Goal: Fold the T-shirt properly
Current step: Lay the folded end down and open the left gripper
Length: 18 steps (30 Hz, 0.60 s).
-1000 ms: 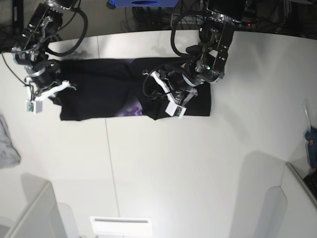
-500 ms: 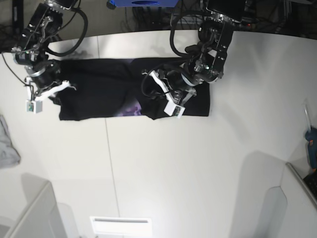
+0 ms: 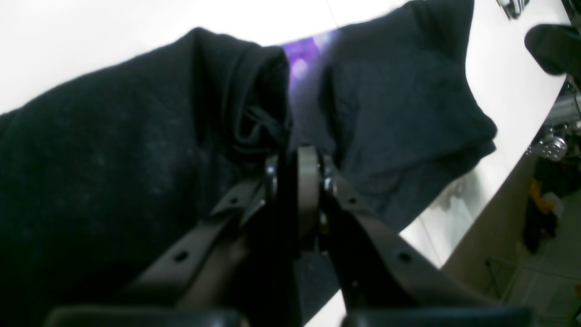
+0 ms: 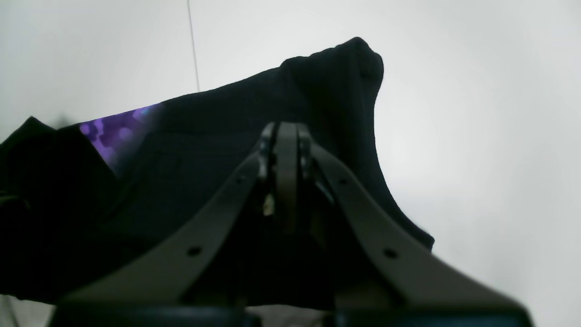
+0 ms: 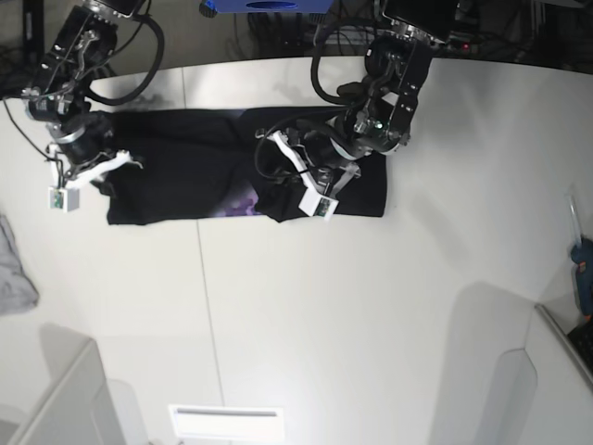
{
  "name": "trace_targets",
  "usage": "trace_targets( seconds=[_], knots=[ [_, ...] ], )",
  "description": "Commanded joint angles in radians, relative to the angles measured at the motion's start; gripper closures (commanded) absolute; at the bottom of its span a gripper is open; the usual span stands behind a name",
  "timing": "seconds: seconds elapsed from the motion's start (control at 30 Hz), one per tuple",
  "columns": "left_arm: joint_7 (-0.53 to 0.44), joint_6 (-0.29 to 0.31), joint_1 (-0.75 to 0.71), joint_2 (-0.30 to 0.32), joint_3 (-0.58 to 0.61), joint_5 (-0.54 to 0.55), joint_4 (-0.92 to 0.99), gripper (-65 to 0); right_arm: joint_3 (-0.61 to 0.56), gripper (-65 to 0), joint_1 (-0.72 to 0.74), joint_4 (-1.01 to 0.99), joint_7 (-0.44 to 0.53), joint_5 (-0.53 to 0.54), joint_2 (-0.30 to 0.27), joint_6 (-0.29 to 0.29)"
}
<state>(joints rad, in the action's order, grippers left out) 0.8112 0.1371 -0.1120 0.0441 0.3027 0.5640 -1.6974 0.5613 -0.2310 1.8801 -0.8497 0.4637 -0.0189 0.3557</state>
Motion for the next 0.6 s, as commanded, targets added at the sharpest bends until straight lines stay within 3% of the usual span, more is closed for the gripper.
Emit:
trace_targets(
  seconds=[0.0, 0.1, 0.57],
  knots=[
    [0.009, 0.008, 0.013, -0.003, -0.003, 0.050, -0.034, 0.0, 0.004, 0.0, 0.006, 0.016, 0.023, 0.011, -0.013, -0.002],
    [0.066, 0.003, 0.025, 0.009, -0.012, 0.133, -0.054, 0.0, 0.004, 0.0, 0.006, 0.016, 0.023, 0.011, -0.013, -0.002],
    [0.070, -0.007, 0.027, 0.018, -0.010, 0.135, -0.059, 0.0, 0.004, 0.0, 0.005, 0.016, 0.023, 0.013, -0.010, -0.002]
  ],
)
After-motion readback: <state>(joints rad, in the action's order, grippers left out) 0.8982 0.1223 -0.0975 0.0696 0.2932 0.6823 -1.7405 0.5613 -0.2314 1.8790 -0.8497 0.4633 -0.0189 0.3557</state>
